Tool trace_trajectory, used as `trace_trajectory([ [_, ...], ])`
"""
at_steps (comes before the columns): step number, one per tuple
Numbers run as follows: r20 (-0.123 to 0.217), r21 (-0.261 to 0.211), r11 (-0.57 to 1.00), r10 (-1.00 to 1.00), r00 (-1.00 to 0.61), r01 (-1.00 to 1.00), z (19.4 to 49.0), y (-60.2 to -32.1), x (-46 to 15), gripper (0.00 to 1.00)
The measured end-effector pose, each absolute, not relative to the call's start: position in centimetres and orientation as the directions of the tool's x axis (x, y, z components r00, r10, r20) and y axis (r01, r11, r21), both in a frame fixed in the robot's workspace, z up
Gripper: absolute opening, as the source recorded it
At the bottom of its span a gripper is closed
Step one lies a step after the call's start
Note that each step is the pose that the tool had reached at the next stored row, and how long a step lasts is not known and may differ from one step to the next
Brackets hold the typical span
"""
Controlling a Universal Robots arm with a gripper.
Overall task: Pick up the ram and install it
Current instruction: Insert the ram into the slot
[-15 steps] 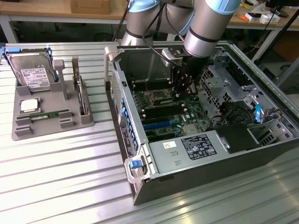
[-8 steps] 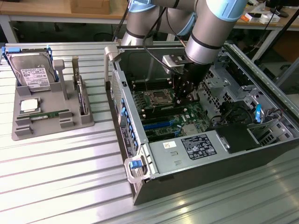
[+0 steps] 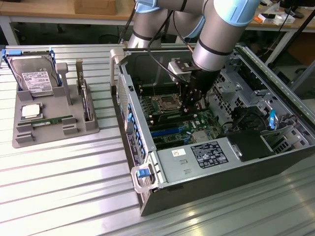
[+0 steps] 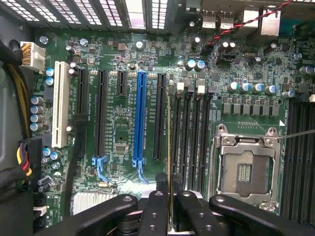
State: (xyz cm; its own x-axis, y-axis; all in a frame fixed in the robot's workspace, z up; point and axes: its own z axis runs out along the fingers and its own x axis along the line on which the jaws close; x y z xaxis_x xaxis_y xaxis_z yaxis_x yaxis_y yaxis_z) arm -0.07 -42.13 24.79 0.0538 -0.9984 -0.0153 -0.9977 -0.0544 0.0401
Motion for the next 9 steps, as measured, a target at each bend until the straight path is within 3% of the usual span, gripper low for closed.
trace_trajectory([
  [9, -0.015, 0.04, -0.008, -1.0, 0.007, -0.999, 24.34, -41.65, -0.36, 0.13],
])
